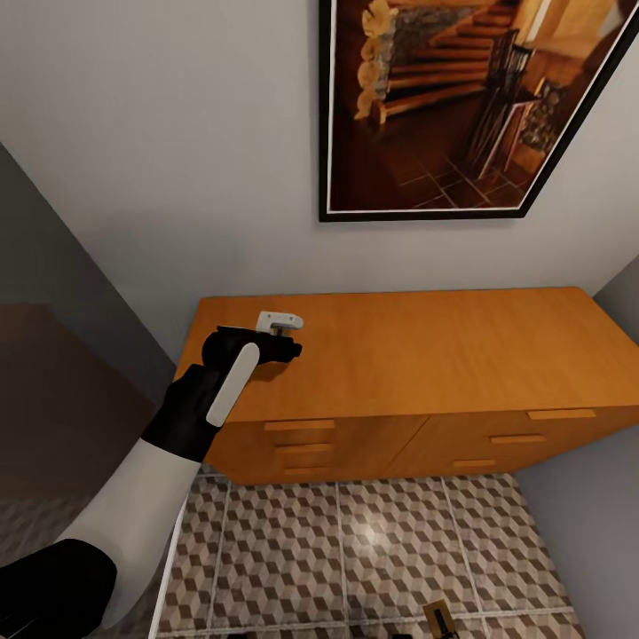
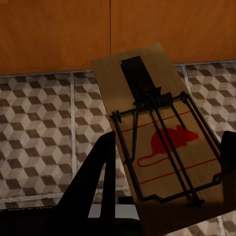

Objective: Take the four mousetraps from the cabinet in the bathroom and place them on the bathroom floor. Make sure all four end up on the same floor surface, and ensure that at least two of them are either under or directly next to the same bathroom sink.

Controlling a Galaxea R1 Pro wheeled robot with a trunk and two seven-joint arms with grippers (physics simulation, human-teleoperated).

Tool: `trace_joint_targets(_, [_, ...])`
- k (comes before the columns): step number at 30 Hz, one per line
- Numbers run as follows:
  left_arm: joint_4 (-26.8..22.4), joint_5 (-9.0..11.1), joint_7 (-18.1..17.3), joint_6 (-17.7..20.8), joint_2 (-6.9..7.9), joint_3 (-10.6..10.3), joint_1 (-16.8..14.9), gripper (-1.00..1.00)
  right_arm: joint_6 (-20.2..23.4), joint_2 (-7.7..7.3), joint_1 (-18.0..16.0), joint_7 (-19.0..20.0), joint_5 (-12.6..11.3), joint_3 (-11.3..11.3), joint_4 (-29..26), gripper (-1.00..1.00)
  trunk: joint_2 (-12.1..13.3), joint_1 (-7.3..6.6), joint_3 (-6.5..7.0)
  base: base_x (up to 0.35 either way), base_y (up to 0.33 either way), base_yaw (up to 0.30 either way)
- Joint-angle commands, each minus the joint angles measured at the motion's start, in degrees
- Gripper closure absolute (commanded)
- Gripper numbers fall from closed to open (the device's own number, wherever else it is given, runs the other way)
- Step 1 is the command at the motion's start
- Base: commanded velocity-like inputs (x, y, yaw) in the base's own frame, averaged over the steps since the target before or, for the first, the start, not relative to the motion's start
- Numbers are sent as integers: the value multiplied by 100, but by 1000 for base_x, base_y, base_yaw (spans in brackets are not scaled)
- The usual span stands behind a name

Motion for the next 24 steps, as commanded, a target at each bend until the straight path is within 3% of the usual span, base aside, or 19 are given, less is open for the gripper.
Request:
trace_joint_targets(1, [-1,62,57,15,1,-5,-5,-100,-13,1,-3,-46,-19,51,3,100,-9,3,-8,0,0,0])
trace_joint_targets(24, [51,67,54,15,10,-5,-5,-100,-13,1,-3,-46,-17,51,4,100,-9,3,-8,0,0,0])
